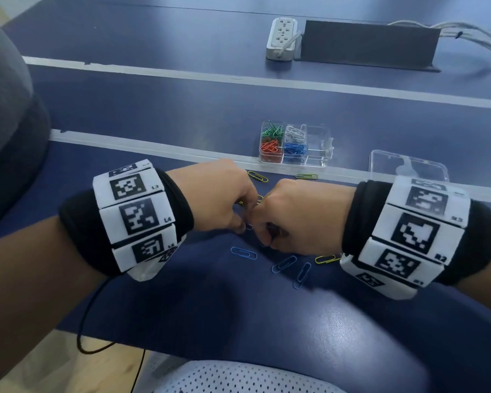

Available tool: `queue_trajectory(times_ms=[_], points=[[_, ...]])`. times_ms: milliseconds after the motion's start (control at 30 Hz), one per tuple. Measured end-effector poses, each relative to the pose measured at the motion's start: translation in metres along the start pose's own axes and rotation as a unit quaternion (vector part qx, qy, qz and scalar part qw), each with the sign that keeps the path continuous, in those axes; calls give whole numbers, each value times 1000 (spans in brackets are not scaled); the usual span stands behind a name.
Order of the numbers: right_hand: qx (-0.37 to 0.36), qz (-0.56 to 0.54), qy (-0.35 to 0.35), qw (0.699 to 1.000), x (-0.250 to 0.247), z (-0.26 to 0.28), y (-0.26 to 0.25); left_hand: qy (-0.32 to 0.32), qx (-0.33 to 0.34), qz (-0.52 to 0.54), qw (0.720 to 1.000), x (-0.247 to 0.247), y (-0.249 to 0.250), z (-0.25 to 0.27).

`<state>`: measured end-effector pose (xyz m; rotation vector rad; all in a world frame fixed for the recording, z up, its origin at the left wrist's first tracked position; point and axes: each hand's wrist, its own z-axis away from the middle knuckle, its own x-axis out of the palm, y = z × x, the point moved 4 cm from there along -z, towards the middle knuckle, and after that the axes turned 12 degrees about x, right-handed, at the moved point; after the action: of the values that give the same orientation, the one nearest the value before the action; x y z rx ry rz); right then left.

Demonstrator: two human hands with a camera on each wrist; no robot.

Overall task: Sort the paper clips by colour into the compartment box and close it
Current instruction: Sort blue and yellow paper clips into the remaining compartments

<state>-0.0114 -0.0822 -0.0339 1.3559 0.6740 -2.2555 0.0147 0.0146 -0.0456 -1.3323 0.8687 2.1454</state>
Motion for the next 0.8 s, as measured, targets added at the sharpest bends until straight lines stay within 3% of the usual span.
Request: queue_trajectory(times_ms=[167, 433, 800], points=[[12, -16, 21, 1000, -2, -3, 8, -8, 7, -17, 1000, 1, 5, 3], [63, -121, 34, 990, -11, -2, 28, 65, -38, 45, 996, -6, -1, 13], [63, -20, 31, 997, -1, 1, 9, 24, -18, 122, 992, 1, 6, 19]])
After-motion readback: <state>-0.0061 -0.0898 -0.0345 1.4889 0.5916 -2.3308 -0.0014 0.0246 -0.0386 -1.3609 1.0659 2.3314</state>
